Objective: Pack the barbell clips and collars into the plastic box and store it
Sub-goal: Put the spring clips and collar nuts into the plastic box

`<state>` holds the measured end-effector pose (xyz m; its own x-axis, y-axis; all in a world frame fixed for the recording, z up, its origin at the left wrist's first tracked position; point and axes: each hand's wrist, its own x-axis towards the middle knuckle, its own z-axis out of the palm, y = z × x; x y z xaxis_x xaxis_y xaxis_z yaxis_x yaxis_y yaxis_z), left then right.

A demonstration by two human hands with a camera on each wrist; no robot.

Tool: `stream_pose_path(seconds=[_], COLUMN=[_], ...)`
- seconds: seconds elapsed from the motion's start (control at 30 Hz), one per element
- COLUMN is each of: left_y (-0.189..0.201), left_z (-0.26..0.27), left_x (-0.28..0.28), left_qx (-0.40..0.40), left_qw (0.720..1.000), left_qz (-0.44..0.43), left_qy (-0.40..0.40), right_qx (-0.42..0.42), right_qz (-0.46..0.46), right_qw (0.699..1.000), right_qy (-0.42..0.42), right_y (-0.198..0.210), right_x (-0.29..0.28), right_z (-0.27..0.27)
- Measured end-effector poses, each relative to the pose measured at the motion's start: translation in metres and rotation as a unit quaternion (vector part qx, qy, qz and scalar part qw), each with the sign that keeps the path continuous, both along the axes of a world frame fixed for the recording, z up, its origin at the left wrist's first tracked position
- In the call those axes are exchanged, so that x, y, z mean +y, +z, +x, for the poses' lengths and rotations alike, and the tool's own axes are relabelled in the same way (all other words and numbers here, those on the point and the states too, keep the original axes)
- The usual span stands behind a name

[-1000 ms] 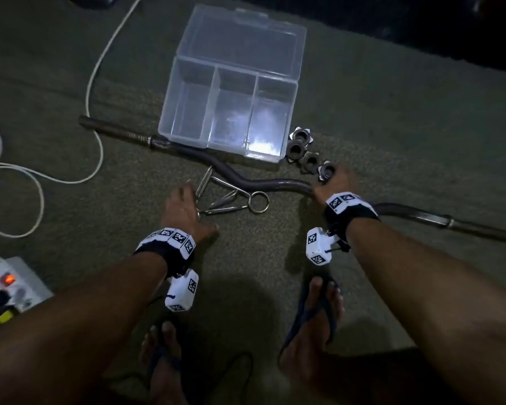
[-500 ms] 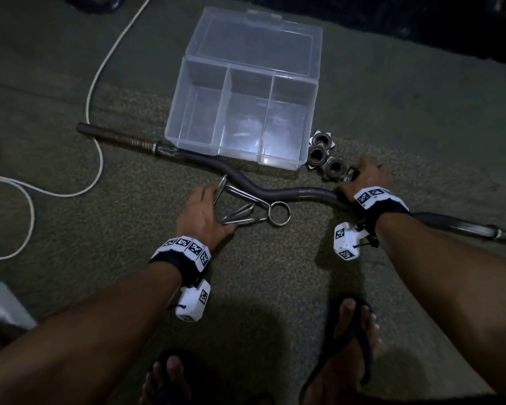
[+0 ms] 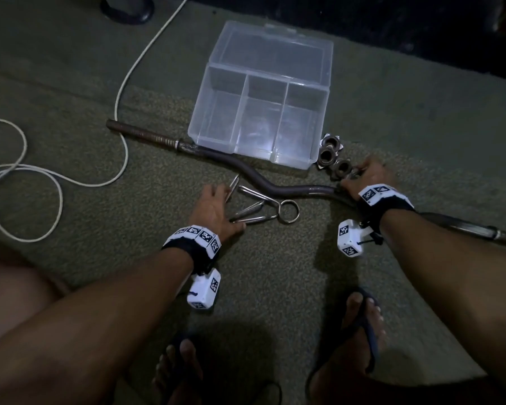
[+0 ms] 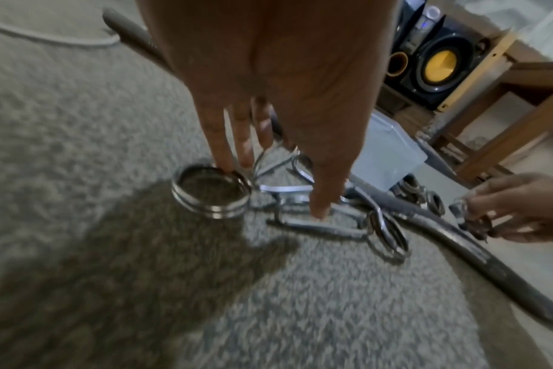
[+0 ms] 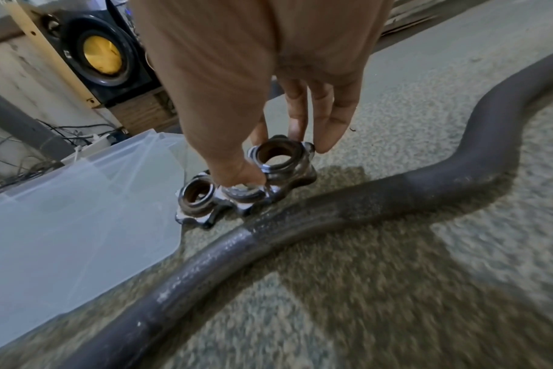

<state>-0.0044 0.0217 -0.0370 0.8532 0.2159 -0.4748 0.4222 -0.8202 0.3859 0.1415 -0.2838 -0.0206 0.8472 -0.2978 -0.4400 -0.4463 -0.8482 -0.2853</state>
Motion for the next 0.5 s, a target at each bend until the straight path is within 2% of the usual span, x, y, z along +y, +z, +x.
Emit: stream_pose_path(seconds=[0.1, 0.2, 0.4, 0.5], left_y=[-0.015, -0.026, -0.019, -0.011], left_z=[-0.003, -0.005, -0.004, -0.013], left_x=[-0.006, -0.005, 0.027, 0.048], left_qx=[-0.023, -0.032, 0.026, 0.052], left_qw=[0.999, 0.998, 0.991, 0.994], left_qz=[0.028, 0.058, 0.111, 0.099], left_qy=[0.019, -0.007, -0.064, -0.016], right_qx=[-0.018, -0.022, -0.057, -0.067], right_qz=[0.006, 0.021, 0.031, 0.049], right_qw=[1.0, 1.0, 0.998, 0.996], right_qy=[-0.003, 0.001, 0.005, 0.012], right_y=[-0.009, -0.011, -0.006, 0.0], right_x=[-0.002, -0.005, -0.001, 0.005], right_z=[-0.004, -0.004, 0.004, 0.011])
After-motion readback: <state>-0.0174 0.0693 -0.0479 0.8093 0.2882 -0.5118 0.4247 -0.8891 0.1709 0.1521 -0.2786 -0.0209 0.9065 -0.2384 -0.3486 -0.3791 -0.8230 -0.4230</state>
